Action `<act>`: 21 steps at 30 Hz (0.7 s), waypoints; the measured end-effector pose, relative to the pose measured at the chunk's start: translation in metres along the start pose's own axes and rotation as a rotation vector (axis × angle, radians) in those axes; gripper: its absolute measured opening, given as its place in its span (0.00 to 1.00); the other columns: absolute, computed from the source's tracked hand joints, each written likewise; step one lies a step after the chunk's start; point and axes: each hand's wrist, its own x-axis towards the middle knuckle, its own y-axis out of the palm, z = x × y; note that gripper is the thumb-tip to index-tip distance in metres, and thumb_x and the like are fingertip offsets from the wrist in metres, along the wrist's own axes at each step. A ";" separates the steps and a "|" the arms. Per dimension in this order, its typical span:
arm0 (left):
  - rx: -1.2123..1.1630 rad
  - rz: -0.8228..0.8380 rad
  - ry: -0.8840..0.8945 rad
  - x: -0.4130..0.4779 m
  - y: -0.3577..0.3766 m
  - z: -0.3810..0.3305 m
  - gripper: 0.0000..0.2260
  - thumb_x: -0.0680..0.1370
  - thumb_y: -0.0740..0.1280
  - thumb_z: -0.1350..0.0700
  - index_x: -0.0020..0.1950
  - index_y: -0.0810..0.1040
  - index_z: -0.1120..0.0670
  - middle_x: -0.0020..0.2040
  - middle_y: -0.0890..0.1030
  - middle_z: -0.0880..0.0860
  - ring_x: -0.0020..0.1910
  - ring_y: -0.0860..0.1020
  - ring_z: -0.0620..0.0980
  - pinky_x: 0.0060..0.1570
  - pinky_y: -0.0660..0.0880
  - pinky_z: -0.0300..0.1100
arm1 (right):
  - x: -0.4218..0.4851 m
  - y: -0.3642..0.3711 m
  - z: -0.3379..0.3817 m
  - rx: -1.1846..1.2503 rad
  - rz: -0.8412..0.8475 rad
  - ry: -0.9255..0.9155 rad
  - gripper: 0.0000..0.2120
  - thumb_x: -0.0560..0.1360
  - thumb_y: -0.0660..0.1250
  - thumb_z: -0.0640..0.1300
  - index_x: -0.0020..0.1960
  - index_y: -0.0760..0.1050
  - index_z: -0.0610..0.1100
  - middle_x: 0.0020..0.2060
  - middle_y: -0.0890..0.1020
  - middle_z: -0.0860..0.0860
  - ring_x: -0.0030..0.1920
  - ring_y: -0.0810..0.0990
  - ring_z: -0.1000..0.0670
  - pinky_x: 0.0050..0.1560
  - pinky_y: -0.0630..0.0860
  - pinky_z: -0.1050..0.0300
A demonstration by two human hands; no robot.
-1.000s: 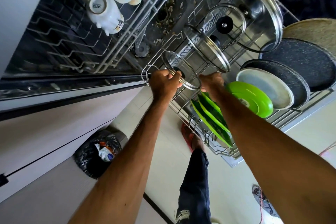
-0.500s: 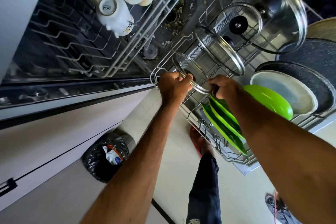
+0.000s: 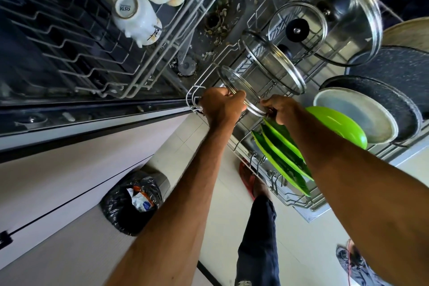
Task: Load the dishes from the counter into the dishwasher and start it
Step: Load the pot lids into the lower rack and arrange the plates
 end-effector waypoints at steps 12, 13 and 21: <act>0.070 -0.050 -0.066 0.001 0.018 -0.008 0.06 0.74 0.67 0.60 0.41 0.73 0.61 0.38 0.84 0.56 0.34 0.86 0.54 0.30 0.81 0.45 | -0.009 0.016 0.010 -0.320 -0.386 -0.065 0.33 0.73 0.72 0.51 0.69 0.67 0.34 0.61 0.80 0.44 0.61 0.81 0.46 0.58 0.79 0.56; 0.103 -0.058 -0.058 0.008 0.018 -0.005 0.06 0.74 0.67 0.59 0.43 0.75 0.62 0.39 0.84 0.56 0.34 0.85 0.54 0.28 0.80 0.43 | -0.009 0.016 0.010 -0.309 -0.392 -0.065 0.33 0.72 0.73 0.50 0.69 0.67 0.34 0.62 0.80 0.44 0.61 0.81 0.44 0.60 0.79 0.53; 0.221 -0.050 -0.028 0.022 0.014 0.002 0.11 0.75 0.67 0.55 0.41 0.74 0.62 0.37 0.85 0.57 0.32 0.85 0.53 0.33 0.84 0.51 | -0.007 0.016 0.004 -0.231 -0.367 -0.063 0.30 0.72 0.72 0.50 0.69 0.67 0.38 0.62 0.79 0.45 0.59 0.81 0.45 0.59 0.80 0.49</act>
